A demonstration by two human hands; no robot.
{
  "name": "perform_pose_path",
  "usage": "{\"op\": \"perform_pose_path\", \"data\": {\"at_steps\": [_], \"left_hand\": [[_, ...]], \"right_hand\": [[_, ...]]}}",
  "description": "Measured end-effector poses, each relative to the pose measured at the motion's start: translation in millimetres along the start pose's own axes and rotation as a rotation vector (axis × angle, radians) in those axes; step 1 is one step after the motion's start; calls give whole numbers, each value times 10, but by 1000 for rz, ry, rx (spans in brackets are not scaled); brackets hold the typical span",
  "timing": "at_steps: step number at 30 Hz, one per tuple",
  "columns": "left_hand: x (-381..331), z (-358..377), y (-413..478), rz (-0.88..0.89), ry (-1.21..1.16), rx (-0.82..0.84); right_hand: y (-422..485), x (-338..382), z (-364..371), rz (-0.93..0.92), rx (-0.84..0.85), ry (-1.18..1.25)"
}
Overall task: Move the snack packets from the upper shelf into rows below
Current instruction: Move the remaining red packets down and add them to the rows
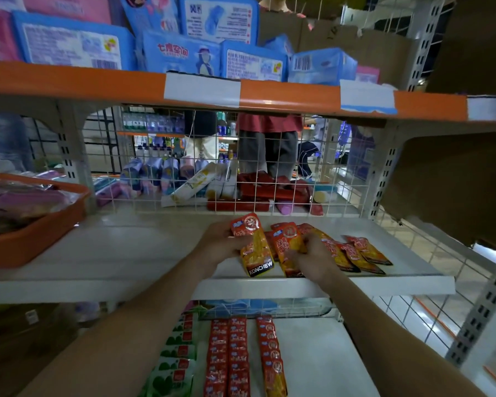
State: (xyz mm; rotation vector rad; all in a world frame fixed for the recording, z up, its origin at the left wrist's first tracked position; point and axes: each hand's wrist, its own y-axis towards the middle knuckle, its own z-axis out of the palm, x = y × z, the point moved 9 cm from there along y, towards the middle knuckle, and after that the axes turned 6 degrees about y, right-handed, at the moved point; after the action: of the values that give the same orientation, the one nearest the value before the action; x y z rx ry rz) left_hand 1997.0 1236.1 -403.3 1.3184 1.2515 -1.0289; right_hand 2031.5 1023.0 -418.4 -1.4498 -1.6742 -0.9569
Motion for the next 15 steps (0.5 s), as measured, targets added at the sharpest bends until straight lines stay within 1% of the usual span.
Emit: {"op": "perform_pose_path", "data": {"at_steps": [2, 4, 6, 8, 11, 15], "left_hand": [[65, 111, -5, -35, -37, 25], [105, 169, 6, -65, -17, 32], [127, 178, 18, -88, -26, 42], [180, 156, 44, -120, -64, 55], [193, 133, 44, -78, -49, 52], [153, 88, 60, 6, 25, 20]], "right_hand": [[9, -9, 8, 1, 6, 28], [39, -42, 10, 13, 12, 104], [64, -48, -10, -17, 11, 161], [47, -6, -26, -63, 19, 162], [-6, 91, -55, -115, 16, 167], [-17, 166, -78, -135, 28, 214]]}}
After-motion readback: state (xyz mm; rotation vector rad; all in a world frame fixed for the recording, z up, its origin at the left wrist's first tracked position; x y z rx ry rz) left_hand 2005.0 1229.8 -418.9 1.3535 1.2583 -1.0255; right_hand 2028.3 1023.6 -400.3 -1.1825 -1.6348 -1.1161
